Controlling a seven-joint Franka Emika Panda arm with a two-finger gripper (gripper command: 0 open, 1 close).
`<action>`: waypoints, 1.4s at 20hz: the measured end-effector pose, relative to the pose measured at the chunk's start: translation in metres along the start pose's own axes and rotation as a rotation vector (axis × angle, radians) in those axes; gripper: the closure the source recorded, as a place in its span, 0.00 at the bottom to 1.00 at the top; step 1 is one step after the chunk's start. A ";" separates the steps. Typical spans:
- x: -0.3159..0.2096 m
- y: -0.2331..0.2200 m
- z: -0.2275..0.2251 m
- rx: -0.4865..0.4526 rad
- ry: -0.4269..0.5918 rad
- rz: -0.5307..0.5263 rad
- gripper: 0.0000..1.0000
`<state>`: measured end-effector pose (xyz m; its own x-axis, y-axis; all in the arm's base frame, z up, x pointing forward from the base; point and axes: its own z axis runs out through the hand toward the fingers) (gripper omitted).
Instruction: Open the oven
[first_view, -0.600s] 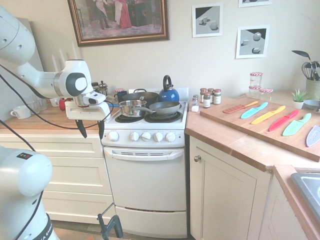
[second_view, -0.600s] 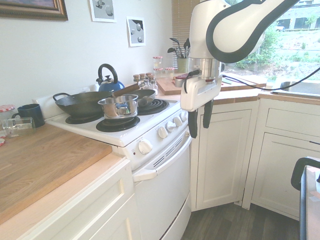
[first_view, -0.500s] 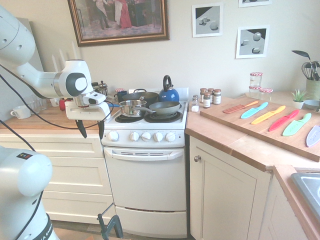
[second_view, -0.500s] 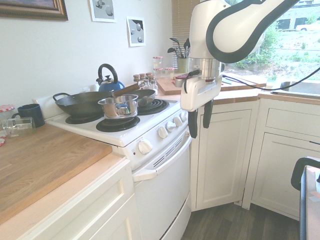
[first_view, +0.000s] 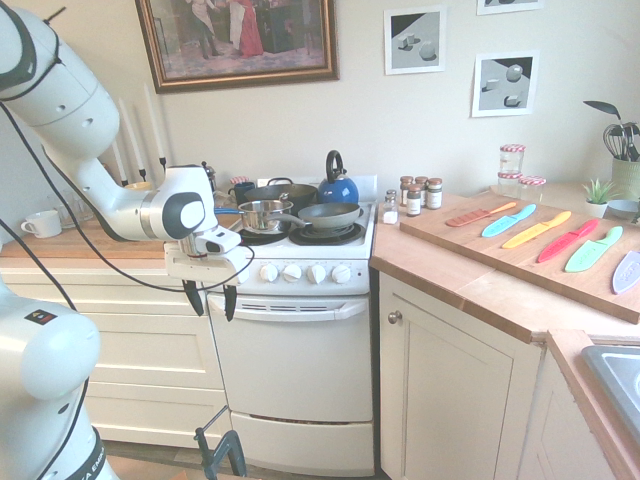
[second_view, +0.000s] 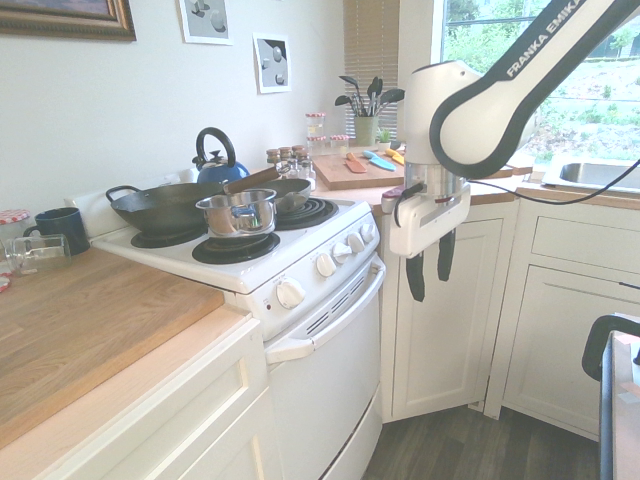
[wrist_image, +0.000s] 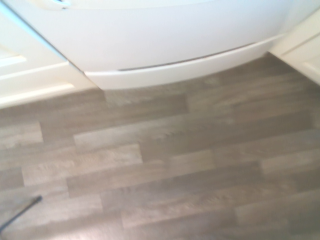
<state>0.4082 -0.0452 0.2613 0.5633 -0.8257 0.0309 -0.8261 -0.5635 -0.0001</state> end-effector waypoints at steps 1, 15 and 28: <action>0.001 -0.003 0.019 0.012 0.009 -0.008 0.00; 0.038 -0.089 0.042 0.178 0.238 -0.209 0.00; 0.072 -0.145 0.065 0.202 0.211 -0.169 0.00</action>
<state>0.5702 -0.0247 0.1991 0.6585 -0.7085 0.2536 -0.6893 -0.7031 -0.1745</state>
